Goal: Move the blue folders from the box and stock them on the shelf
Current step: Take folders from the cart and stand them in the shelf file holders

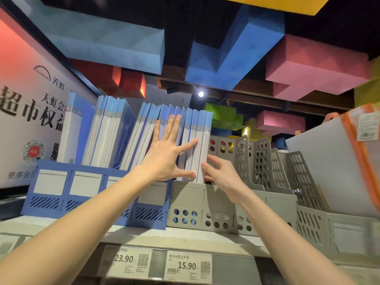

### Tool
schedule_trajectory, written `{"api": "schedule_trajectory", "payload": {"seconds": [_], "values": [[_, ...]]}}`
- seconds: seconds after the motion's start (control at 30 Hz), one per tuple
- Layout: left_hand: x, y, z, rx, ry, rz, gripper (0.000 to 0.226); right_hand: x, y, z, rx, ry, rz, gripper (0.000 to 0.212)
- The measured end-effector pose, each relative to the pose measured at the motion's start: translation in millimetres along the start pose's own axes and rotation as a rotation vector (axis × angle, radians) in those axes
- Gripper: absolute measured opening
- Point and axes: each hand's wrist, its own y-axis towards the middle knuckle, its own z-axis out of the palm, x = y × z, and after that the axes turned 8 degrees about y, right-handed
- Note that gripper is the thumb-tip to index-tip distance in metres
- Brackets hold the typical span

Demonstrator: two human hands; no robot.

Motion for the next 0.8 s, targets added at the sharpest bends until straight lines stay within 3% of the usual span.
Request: {"api": "schedule_trajectory", "payload": {"seconds": [0.13,0.4,0.53,0.8], "values": [[-8,-9,-28,0.168,-0.203,-0.05,0.084,13,-21,2,-0.108,-0.043,0.039,0.047],[-41,-95,-140,-0.001,-0.468,-0.348,0.039,65,-110,16,-0.132,0.088,-0.013,0.021],[-49,-173,-205,-0.034,-0.485,-0.597,0.03,80,-180,57,-0.03,0.281,-0.035,0.024],[-42,-408,-333,0.14,-0.352,-0.975,0.032,90,-363,197,0.397,0.548,0.146,0.021]]}}
